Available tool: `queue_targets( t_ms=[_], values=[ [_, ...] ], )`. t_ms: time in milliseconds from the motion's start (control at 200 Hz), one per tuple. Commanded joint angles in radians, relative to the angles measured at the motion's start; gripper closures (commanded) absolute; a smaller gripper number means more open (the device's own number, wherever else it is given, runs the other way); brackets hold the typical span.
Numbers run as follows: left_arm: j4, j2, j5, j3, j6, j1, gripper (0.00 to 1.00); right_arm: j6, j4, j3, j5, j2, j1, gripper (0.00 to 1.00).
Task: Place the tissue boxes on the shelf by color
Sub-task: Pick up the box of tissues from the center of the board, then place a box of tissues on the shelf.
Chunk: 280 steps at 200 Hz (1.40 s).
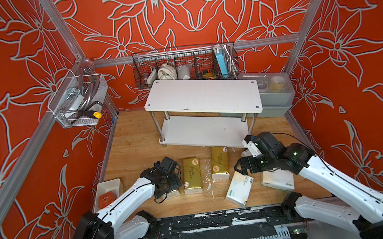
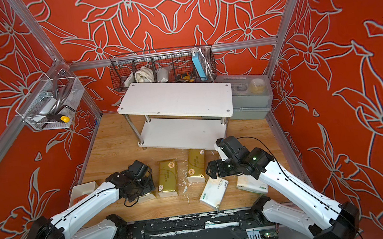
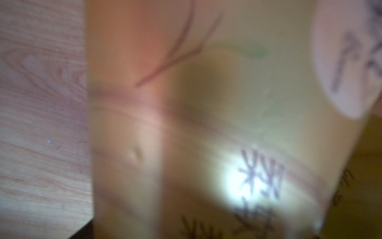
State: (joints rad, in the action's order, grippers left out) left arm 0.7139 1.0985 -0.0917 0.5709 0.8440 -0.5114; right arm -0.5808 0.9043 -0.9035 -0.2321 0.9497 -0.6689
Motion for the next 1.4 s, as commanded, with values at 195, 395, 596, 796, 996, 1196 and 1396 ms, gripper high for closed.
queue_targets(
  t_ms=[195,395,596,796,996,1196,1396],
  values=[
    [0.073,-0.078,-0.021,0.009,-0.001,-0.009,0.3,0.015,-0.014,0.009,0.036,0.0,-0.007,0.02],
    [0.169,-0.165,-0.081,0.096,-0.061,-0.009,0.34,0.015,-0.022,0.024,0.033,-0.006,-0.008,0.02],
    [0.198,-0.181,-0.09,0.179,-0.136,-0.009,0.36,0.01,-0.035,0.034,0.028,-0.003,-0.008,0.02],
    [0.186,-0.137,-0.122,0.266,-0.26,-0.01,0.35,0.009,-0.05,0.05,0.027,-0.001,-0.008,0.02],
    [0.116,-0.032,-0.121,0.333,-0.372,-0.01,0.34,0.003,-0.068,0.07,0.027,-0.002,-0.009,0.02],
    [0.013,0.101,-0.118,0.396,-0.444,-0.01,0.33,-0.031,-0.133,0.105,0.006,-0.023,-0.013,0.02],
    [-0.089,0.248,-0.142,0.473,-0.512,-0.009,0.32,-0.078,-0.196,0.125,0.004,-0.016,-0.052,0.02]
  ],
)
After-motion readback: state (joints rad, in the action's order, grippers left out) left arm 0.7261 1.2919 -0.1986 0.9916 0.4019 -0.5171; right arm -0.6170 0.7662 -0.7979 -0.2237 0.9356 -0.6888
